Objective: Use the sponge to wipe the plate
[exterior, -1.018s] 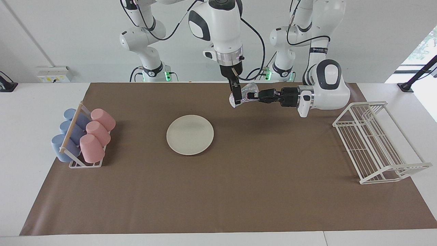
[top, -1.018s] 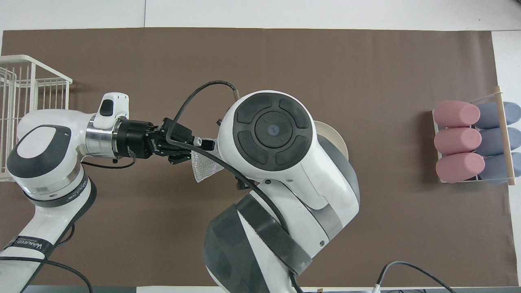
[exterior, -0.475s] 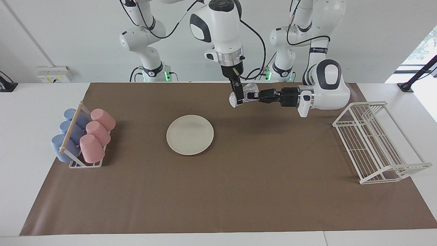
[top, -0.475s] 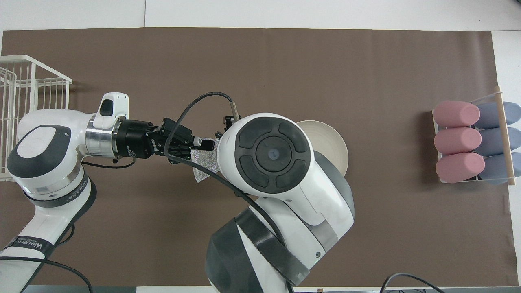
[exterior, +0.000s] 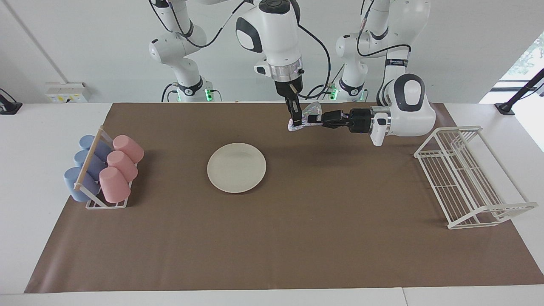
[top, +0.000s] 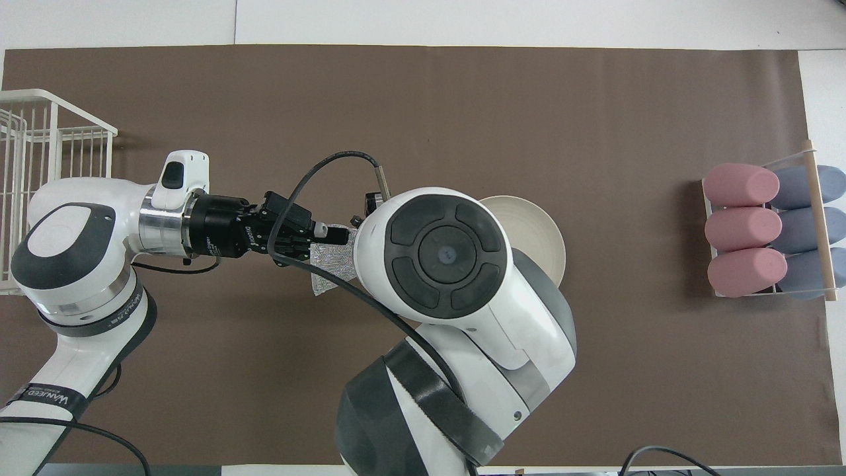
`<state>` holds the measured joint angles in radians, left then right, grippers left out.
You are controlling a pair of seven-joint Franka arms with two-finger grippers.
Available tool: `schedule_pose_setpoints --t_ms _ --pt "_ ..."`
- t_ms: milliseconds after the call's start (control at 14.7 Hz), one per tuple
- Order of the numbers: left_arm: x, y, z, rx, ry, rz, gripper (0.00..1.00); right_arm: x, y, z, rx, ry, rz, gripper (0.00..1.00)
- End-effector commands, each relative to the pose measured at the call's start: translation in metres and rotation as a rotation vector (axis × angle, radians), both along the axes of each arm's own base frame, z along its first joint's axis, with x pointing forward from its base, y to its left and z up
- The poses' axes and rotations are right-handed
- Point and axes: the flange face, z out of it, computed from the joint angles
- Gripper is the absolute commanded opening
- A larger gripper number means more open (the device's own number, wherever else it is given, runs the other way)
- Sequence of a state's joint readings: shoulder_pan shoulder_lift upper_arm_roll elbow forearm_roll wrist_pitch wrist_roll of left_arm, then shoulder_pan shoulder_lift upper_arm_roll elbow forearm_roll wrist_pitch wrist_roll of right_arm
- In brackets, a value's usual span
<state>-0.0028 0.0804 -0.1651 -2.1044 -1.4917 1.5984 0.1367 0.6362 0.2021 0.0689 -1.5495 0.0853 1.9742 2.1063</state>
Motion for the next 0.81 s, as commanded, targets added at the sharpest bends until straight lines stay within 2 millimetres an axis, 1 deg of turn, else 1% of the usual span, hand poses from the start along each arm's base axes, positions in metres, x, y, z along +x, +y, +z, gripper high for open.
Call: schedule_pose_setpoints --t_ms 0,136,271,339,407,611,746 --pt "-0.006 0.002 0.003 -0.007 -0.011 0.009 0.0 -0.003 -0.002 0.003 0.034 -0.028 -0.014 0.0" --pt "-0.006 0.003 0.003 -0.005 -0.011 0.008 0.0 -0.009 0.011 0.006 0.07 -0.045 -0.057 0.0" --pt "-0.007 0.003 0.005 -0.004 -0.019 0.007 0.0 -0.009 0.011 0.006 0.073 -0.044 -0.066 0.0" --pt "-0.007 0.003 0.006 0.003 -0.027 0.005 0.27 -0.009 0.011 0.005 0.07 -0.04 -0.067 0.0" --pt "-0.008 0.002 0.008 0.033 -0.04 -0.008 0.99 -0.01 0.011 0.005 0.069 -0.038 -0.069 0.0" --pt "-0.01 0.001 0.01 0.044 -0.046 -0.017 1.0 -0.011 0.01 0.006 0.062 -0.03 -0.067 0.0" --pt "-0.01 0.001 0.009 0.045 -0.046 -0.018 1.0 -0.015 0.008 0.004 0.036 -0.012 -0.037 0.0"
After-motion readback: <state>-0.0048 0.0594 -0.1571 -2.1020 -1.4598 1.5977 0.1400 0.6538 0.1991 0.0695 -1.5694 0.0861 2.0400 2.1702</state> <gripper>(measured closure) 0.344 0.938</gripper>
